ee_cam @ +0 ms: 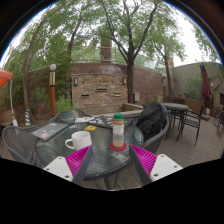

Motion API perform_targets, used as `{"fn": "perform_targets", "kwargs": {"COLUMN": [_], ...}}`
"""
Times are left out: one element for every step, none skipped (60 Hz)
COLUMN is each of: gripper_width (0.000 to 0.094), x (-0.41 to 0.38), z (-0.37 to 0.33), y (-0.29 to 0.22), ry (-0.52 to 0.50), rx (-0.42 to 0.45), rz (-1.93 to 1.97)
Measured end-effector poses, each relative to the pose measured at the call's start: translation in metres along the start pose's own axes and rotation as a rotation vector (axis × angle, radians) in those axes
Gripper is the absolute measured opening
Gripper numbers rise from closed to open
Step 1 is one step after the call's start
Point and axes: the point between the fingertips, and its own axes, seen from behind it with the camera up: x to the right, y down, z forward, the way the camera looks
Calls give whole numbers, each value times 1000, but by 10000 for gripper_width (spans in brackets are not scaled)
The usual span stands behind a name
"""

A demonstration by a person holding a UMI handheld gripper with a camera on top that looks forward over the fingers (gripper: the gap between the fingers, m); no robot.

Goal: Pour water

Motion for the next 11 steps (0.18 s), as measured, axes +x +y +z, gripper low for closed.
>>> {"fn": "perform_targets", "kwargs": {"gripper_width": [834,834,835,835,835,834,833,831,833,832,833], "x": [0,0,-1,-1,-2,-3,-4,-5,-4,-4,-4], "z": [-5,-9,-14,-17,-23,-25,-28,-30,-30,-31,-36], "y": [1,3,4,4,6,7,7,7,5,4,3], "ry": [5,10,13,13,15,15,16,18,21,24,26], "rx": [-2,-4,-5,-8,-12,-14,-14,-13,-11,-8,-4], "rz": [7,13,17,19,19,17,16,15,14,14,14]}}
